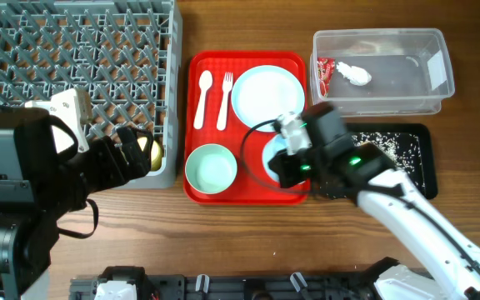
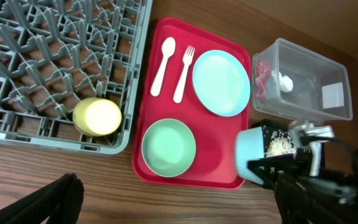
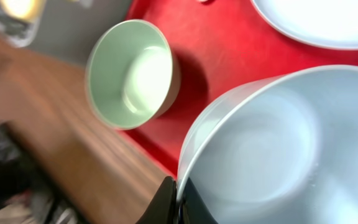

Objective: Sort waste into correct bins and load items into the dishwasher rack

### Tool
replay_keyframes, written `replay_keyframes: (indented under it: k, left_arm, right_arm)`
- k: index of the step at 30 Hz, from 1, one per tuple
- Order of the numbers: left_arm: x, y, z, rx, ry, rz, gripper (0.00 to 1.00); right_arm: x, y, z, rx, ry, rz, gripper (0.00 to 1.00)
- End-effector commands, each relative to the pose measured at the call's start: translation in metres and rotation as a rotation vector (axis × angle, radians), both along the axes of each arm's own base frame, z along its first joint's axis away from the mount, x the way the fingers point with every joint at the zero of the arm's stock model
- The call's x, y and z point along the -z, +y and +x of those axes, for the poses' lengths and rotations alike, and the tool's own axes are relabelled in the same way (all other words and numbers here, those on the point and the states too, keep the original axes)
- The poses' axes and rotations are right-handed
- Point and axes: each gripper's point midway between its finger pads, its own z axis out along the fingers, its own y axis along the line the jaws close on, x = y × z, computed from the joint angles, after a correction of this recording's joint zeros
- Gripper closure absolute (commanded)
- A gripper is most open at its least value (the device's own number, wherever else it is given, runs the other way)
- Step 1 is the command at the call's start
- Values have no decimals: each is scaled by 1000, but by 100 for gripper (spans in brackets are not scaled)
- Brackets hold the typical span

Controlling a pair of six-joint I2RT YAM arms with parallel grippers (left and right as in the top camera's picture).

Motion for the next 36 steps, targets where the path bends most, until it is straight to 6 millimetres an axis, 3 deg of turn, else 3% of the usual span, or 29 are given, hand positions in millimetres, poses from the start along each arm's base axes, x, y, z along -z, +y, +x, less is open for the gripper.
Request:
replay_keyframes:
  k: [1, 4, 8, 11, 12, 15, 20, 22, 23, 28, 33, 36]
  left_arm:
    - [-4, -3, -1, 23, -15, -1, 0]
    - [-4, -3, -1, 23, -15, -1, 0]
    - [-4, -3, -1, 23, -15, -1, 0]
    - [-4, -3, -1, 23, -15, -1, 0]
    - [-4, -3, -1, 23, -15, -2, 0]
    - [-4, -3, -1, 23, -15, -1, 0]
    - [-4, -3, -1, 23, -15, -1, 0]
    - [-4, -3, -1, 23, -15, -1, 0]
    - [-4, -3, -1, 23, -15, -1, 0]
    - [-4, -3, -1, 23, -15, -1, 0]
    - [-4, -3, -1, 23, -15, -1, 0]
    - [-4, -3, -1, 23, -15, -1, 0]
  right_arm:
    - [19, -8, 26, 217, -113, -208, 96]
    - [30, 5, 26, 186, -122, -225, 96]
    - [46, 6, 27, 202, -86, -248, 94]
    - [45, 12, 30, 182, -97, -228, 70]
    - [41, 16, 29, 157, -104, -215, 52]
    - [24, 23, 28, 127, -112, -176, 29]
    - [-38, 23, 22, 125, -165, -100, 26]
    - [-73, 25, 14, 107, -195, -26, 25]
    - [-85, 25, 10, 101, -207, 1, 0]
    - [-159, 22, -22, 49, -285, 196, 0]
    - [-192, -19, -49, 10, -470, 160, 0]
    - [-228, -52, -58, 66, -665, 159, 0]
